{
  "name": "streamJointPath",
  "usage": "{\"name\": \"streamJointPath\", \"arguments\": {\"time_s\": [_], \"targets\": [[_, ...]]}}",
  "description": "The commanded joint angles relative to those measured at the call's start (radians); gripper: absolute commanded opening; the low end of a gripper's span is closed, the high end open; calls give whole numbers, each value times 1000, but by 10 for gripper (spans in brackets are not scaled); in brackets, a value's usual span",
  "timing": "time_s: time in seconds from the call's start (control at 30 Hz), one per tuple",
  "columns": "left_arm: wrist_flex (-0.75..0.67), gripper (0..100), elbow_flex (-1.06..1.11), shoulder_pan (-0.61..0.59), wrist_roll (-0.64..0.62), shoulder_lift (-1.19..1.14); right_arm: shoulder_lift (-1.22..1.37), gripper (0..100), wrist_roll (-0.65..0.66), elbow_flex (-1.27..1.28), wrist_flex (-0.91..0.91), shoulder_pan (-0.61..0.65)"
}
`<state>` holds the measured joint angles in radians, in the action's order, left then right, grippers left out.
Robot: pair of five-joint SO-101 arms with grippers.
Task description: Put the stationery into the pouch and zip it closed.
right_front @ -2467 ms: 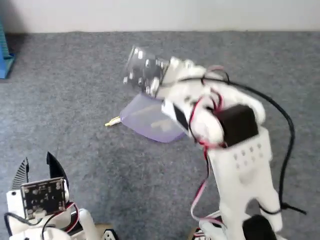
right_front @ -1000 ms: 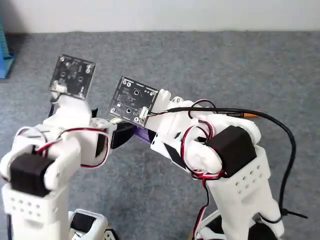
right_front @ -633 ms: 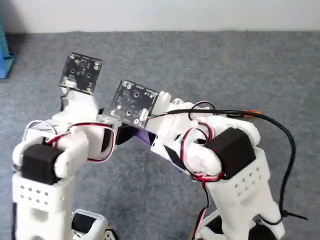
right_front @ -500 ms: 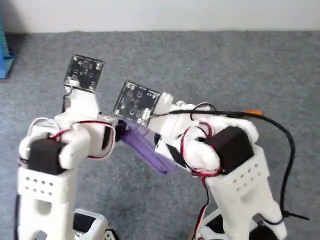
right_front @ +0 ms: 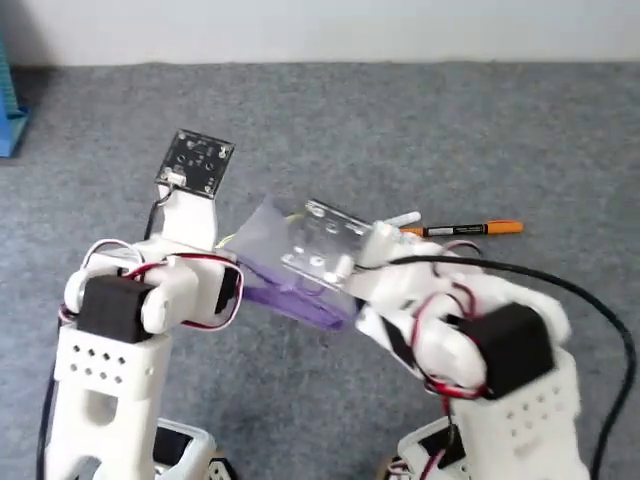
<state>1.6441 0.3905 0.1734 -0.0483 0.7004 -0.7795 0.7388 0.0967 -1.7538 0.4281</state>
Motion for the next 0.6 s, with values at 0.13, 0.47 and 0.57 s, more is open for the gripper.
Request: {"name": "streamJointPath", "arguments": {"time_s": [0.13, 0.47, 0.57], "targets": [[66, 12, 5, -9, 2, -23, -139, 8, 74, 78, -41, -182], [109, 11, -51, -9, 2, -23, -159, 8, 69, 86, -39, -274], [110, 11, -73, -11, 0, -23, -150, 8, 69, 86, -31, -341]]}}
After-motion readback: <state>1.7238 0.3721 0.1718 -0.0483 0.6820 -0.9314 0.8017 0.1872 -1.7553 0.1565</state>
